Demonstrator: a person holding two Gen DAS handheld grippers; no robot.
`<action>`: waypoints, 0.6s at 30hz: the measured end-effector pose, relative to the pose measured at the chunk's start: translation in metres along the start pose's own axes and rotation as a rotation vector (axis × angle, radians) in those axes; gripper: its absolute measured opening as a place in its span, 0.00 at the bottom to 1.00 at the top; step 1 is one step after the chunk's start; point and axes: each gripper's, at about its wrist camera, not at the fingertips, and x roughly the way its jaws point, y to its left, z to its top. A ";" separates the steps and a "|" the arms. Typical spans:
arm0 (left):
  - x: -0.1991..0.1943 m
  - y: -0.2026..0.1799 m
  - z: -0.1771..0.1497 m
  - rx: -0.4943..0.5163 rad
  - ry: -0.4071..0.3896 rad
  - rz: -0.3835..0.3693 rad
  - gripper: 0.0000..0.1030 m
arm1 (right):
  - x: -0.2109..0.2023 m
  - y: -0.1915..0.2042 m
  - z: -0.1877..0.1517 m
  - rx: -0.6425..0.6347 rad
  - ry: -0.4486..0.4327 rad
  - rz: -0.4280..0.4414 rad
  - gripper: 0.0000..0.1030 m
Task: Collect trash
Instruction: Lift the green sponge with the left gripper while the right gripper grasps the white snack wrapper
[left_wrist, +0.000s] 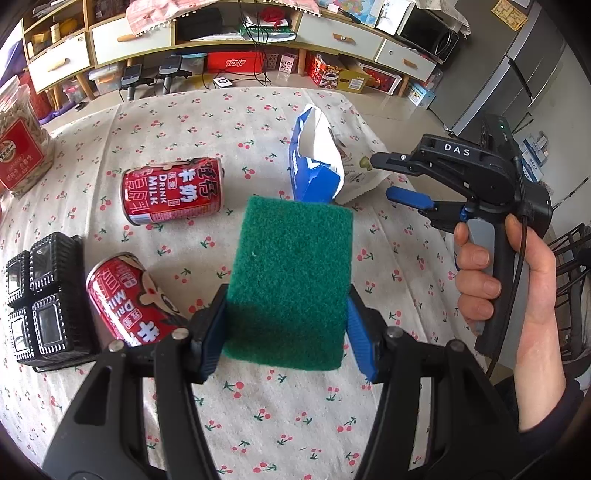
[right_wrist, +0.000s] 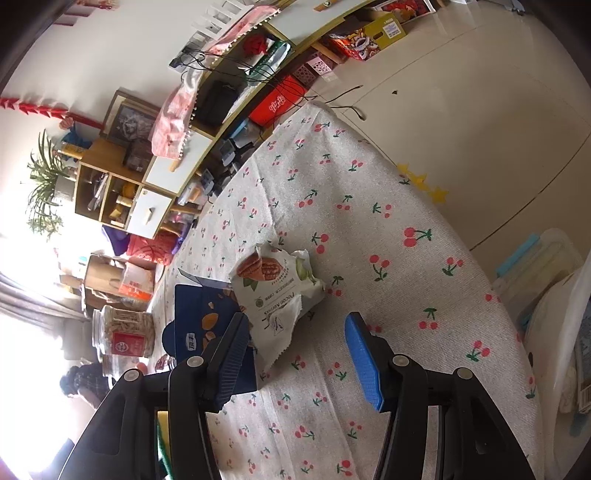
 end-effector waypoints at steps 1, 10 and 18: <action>0.000 0.000 0.000 0.000 0.001 -0.001 0.58 | 0.001 0.001 0.000 0.002 0.000 0.013 0.54; 0.000 -0.001 -0.001 -0.001 0.000 -0.001 0.58 | 0.010 0.007 -0.005 -0.035 -0.036 -0.049 0.12; -0.003 -0.005 -0.001 0.010 -0.012 -0.003 0.58 | -0.014 0.026 -0.009 -0.110 -0.079 -0.041 0.09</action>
